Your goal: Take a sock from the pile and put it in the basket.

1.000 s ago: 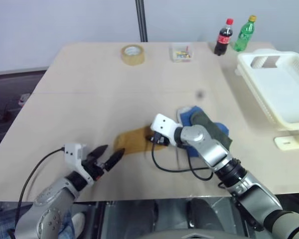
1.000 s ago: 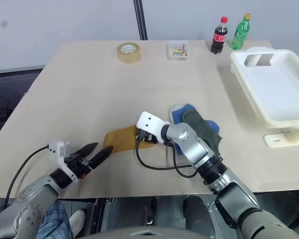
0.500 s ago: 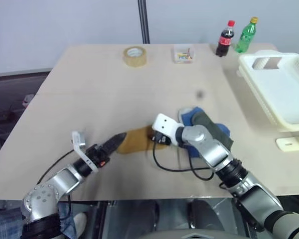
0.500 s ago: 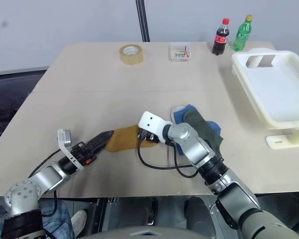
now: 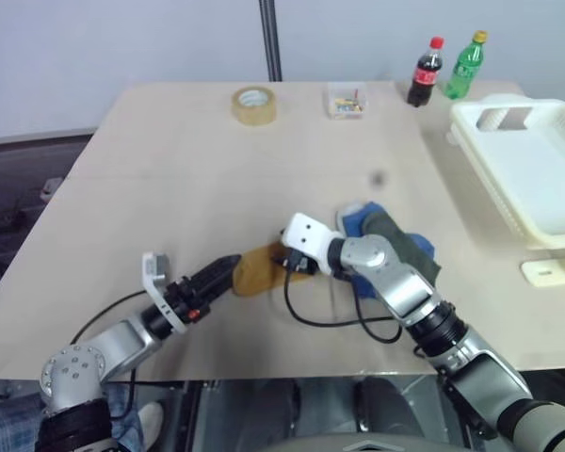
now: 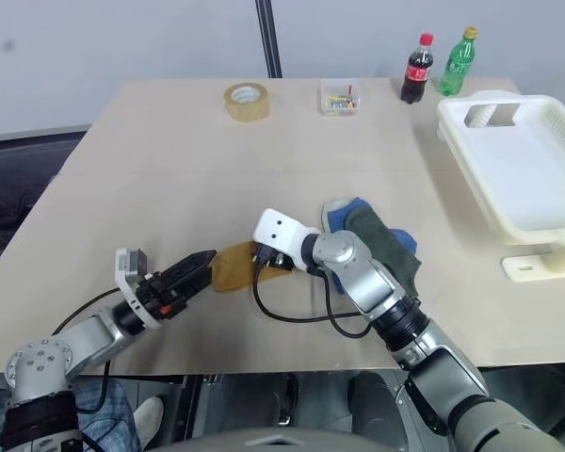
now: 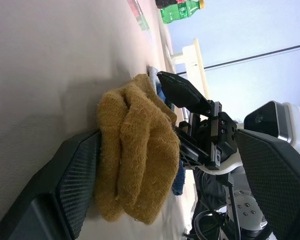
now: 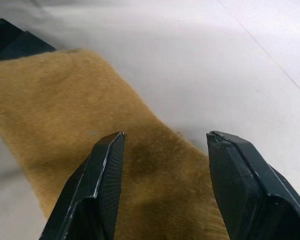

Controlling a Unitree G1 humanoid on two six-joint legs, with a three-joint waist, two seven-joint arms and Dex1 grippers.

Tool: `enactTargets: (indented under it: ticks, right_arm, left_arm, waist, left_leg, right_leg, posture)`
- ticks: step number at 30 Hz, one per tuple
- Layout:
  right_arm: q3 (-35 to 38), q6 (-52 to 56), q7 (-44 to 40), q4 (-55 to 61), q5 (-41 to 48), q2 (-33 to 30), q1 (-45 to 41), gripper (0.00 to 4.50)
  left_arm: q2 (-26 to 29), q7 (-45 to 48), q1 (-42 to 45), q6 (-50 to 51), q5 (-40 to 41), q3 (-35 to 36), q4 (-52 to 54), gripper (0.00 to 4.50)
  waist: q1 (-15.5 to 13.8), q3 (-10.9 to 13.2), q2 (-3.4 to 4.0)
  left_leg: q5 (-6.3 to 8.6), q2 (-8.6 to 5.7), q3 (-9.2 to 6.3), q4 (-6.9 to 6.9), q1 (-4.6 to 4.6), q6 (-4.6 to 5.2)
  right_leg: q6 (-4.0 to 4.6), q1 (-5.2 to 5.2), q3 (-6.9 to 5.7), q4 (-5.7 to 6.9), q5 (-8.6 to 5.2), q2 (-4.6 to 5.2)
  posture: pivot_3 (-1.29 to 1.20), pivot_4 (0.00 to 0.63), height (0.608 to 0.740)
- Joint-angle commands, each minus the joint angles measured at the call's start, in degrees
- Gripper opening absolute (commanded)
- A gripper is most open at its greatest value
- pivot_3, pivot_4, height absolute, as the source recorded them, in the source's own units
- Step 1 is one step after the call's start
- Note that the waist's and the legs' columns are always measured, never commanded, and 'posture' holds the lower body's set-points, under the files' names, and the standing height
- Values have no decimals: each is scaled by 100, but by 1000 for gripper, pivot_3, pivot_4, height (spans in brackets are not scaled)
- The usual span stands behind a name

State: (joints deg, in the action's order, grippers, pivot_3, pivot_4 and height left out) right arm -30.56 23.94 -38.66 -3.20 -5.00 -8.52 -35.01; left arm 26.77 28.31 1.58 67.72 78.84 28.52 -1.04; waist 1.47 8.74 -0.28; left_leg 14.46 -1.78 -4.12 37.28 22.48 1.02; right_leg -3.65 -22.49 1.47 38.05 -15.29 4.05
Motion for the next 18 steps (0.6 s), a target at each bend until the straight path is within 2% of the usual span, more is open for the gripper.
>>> enactTargets:
  ticks: [1, 8, 14, 18]
  right_arm:
    - [-28, -73, -155, 167, 71, 78, -9, 2711]
    - [-183, 169, 41, -226, -289, 136, -99, 2711]
    - [-148, 149, 60, -337, -369, 185, -154, 2711]
    - [12, 290, 49, -175, -282, 209, -198, 2711]
  left_arm:
    - [-32, -113, 0, -16, -61, -61, -106, 4474]
    - [-328, -266, 97, -43, 472, 58, 5, 4474]
    - [-735, -557, 102, -32, 1135, -170, 327, 4474]
    - [-874, -708, 171, -139, 1303, -348, 373, 4474]
  waist:
    - [2, 0, 0]
    - [2, 1, -1]
    - [10, 1, -4]
    - [23, 1, -5]
  left_leg:
    - [0, 0, -1, 0, 0, 0]
    - [0, 1, -1, -2, 2, -1]
    - [-1, 1, -3, -1, 8, -3]
    - [-1, 1, -3, -2, 8, -2]
  right_leg:
    - [0, 0, 0, 0, 0, 0]
    - [0, -1, 0, -2, 0, 4]
    - [0, -7, 0, -4, 0, 10]
    - [1, -7, 0, -4, 0, 9]
  posture:
    - [0, 150, 738]
    - [0, 150, 738]
    - [0, 150, 738]
    - [0, 150, 738]
